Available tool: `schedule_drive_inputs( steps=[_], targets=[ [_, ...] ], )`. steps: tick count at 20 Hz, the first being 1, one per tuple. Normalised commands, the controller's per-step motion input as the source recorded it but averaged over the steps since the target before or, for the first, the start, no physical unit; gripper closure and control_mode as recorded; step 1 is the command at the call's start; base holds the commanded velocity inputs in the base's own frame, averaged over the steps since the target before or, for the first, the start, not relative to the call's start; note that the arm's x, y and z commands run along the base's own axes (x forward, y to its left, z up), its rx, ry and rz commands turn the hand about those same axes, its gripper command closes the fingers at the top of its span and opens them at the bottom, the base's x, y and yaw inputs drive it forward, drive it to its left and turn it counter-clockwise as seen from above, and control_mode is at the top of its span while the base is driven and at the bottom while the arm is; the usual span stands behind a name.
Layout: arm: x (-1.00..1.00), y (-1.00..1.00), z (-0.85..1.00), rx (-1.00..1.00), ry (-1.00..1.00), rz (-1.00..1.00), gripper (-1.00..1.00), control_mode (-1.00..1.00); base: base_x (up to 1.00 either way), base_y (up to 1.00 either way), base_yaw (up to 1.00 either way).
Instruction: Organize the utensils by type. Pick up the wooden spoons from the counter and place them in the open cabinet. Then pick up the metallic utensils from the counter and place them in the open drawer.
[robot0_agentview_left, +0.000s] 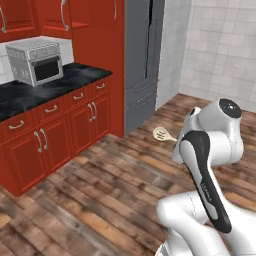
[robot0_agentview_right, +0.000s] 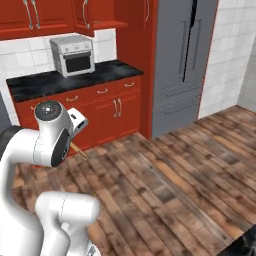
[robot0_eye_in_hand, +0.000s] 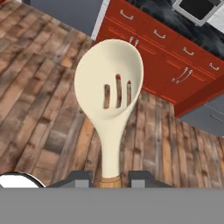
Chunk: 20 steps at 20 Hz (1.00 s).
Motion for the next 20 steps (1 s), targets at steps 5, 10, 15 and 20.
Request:
schedule_drive_inputs(
  steps=[5, 10, 15, 20],
  targets=[
    [0.00, 0.00, 0.00, 0.00, 0.00, 0.00, 1.00, 1.00, 1.00, 0.07, -0.11],
    [0.00, 0.00, 0.00, 0.00, 0.00, 0.00, 1.00, 1.00, 1.00, 0.04, -0.09],
    [0.00, 0.00, 0.00, 0.00, 0.00, 0.00, 1.00, 1.00, 1.00, -0.01, 0.00],
    [0.00, 0.00, 0.00, 0.00, 0.00, 0.00, 1.00, 1.00, 1.00, -0.02, 0.03]
  ],
)
